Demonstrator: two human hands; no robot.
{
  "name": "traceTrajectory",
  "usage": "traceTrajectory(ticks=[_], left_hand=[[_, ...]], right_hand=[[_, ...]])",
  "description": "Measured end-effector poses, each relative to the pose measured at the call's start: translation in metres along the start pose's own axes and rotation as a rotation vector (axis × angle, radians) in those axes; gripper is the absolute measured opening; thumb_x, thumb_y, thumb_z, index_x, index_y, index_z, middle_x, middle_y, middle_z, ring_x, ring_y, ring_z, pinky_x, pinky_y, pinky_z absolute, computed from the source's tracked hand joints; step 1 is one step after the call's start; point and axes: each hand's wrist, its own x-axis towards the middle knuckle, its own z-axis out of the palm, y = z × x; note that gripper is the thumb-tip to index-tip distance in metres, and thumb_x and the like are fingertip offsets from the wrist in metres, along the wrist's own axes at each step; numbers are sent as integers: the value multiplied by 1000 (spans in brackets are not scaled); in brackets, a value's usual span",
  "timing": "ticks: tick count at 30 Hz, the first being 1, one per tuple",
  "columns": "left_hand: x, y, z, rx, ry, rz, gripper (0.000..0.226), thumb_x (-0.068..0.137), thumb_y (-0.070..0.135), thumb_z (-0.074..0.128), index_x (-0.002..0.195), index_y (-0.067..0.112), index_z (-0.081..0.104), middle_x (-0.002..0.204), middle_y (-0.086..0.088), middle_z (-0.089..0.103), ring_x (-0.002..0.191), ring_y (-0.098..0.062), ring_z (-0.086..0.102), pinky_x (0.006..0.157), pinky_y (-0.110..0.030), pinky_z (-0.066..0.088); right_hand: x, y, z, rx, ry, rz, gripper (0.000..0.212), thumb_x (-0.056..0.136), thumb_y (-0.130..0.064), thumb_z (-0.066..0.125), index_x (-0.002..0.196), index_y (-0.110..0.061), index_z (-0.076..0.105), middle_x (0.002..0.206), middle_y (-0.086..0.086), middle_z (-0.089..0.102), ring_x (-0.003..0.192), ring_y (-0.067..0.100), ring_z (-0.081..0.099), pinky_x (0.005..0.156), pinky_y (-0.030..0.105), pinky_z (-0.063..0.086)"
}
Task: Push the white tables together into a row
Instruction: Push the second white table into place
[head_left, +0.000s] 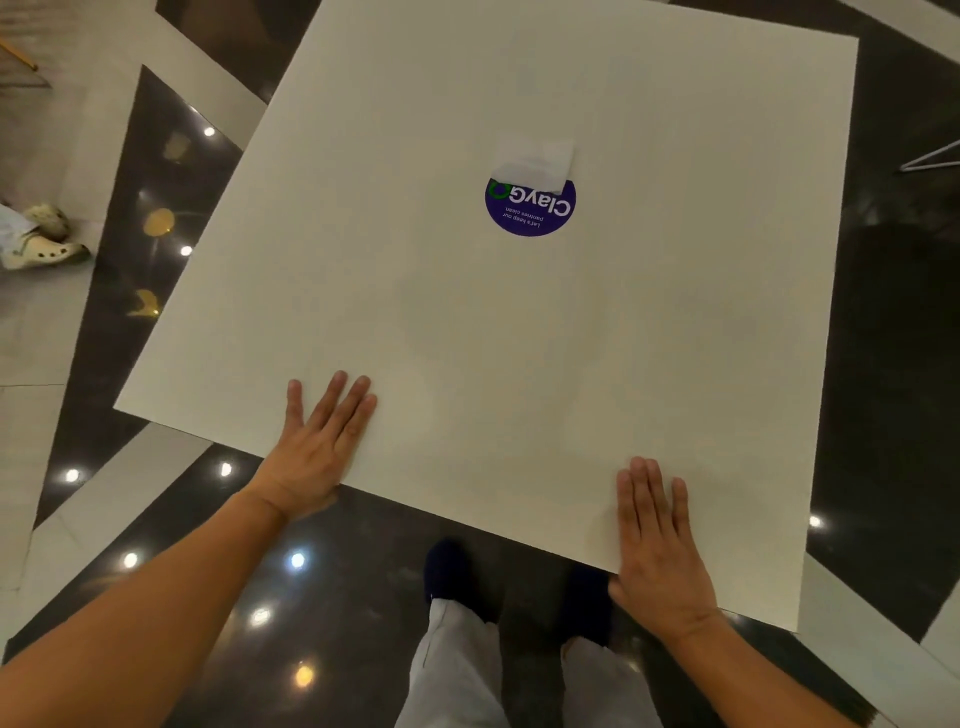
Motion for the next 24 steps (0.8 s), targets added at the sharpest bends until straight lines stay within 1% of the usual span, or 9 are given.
traceTrajectory(ticks=[3,6,11,13,17,22,24], left_hand=[[2,-20,1,10,5,23,138,34,10,88,152,-4,15,159,-27,20,146,-49,16,102,-82,19],[2,-22,3,1,7,46,139,36,14,91,151,-3,15,159,-28,20,145,-51,16,102,-82,19],[3,-11,0,-27,29,13,133,39,8,93,148,-6,19,156,-29,26,141,-54,24,97,-83,26],[2,-1,-3,-51,27,4,131,40,5,92,148,-6,19,155,-30,26,141,-55,24,96,-84,26],[5,35,-8,-98,18,-25,125,52,4,86,151,-4,11,159,-28,17,144,-53,14,101,-82,21],[15,80,-11,-115,16,-56,125,61,6,78,154,0,-6,163,-22,-4,149,-48,-3,108,-79,6],[19,93,-12,-122,23,-67,125,62,6,77,155,0,-6,163,-22,-5,149,-47,-5,107,-79,6]], right_hand=[[7,-18,1,4,21,21,123,45,-10,75,150,10,15,159,32,12,149,46,8,117,61,10],[5,-18,3,-34,27,2,124,44,-11,78,149,11,16,159,33,14,148,47,11,117,61,10],[6,-7,4,-57,39,-48,122,48,-14,81,149,12,16,158,33,15,148,47,13,118,62,11],[4,3,1,-65,26,-65,122,49,-15,81,149,12,16,159,33,14,148,47,12,118,62,11],[1,43,-9,-101,-13,-102,123,47,-13,77,150,12,15,160,32,11,148,47,11,118,62,11],[4,95,-26,-109,-102,-133,129,45,-14,81,151,9,12,161,30,9,149,45,9,119,60,10],[5,110,-32,-106,-117,-138,130,47,-17,84,152,9,12,161,29,9,150,43,8,119,59,10]])
